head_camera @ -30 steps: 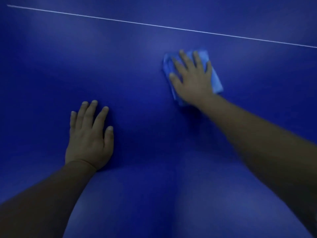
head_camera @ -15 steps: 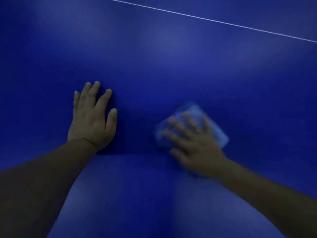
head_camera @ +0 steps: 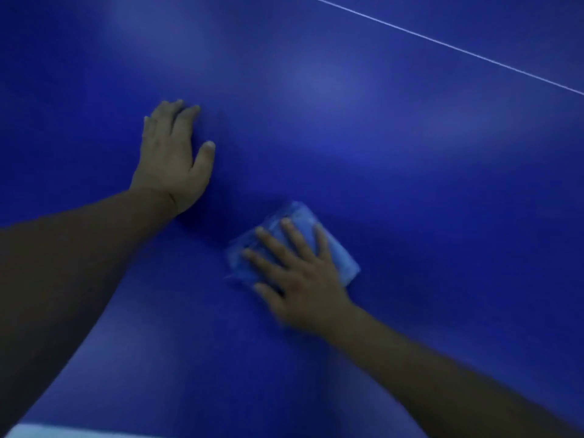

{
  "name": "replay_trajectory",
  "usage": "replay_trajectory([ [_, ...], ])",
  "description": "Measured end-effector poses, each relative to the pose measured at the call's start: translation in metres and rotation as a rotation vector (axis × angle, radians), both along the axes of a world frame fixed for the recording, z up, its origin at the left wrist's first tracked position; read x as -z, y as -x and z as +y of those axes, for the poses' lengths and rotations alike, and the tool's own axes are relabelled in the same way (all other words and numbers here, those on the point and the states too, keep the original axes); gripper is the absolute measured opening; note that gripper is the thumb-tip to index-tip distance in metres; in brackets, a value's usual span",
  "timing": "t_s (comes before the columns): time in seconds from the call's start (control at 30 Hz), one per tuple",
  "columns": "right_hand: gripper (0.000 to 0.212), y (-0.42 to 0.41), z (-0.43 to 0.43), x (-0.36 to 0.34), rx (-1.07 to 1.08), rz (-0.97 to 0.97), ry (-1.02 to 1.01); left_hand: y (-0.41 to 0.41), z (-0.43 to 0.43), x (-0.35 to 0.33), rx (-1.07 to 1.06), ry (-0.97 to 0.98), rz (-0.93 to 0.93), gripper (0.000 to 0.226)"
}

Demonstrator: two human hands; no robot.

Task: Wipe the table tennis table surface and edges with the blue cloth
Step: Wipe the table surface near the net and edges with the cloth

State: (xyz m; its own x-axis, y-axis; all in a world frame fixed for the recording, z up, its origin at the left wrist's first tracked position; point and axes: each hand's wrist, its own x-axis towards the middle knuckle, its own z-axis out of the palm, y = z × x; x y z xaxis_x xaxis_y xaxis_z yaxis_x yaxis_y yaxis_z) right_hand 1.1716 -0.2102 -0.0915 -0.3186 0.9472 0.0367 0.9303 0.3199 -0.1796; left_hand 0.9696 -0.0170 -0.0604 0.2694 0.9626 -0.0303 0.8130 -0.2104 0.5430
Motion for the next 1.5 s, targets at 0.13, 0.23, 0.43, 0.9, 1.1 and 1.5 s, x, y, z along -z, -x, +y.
replay_trajectory([
  [0.13,0.059,-0.065,0.020,-0.008,0.602,-0.093,0.149,0.054,-0.112,-0.006,-0.160,-0.072,0.056,0.052],
  [0.23,0.063,-0.065,0.071,-0.011,0.846,-0.047,0.261,0.093,-0.190,-0.005,-0.369,-0.037,0.092,0.053],
  [0.43,0.058,0.079,0.127,-0.006,0.320,-0.106,0.138,0.131,-0.244,0.010,-0.551,0.040,0.215,0.061],
  [0.9,0.062,0.096,0.206,-0.012,0.351,-0.077,0.144,0.140,-0.243,0.023,-0.604,0.056,0.283,0.062],
  [1.1,0.053,0.186,0.079,-0.003,-0.537,-0.048,0.012,0.141,-0.242,0.024,-0.601,0.049,0.279,0.063],
  [1.5,0.062,0.277,0.243,-0.009,-0.064,-0.114,0.096,0.141,-0.241,0.021,-0.571,0.081,0.318,0.059],
])
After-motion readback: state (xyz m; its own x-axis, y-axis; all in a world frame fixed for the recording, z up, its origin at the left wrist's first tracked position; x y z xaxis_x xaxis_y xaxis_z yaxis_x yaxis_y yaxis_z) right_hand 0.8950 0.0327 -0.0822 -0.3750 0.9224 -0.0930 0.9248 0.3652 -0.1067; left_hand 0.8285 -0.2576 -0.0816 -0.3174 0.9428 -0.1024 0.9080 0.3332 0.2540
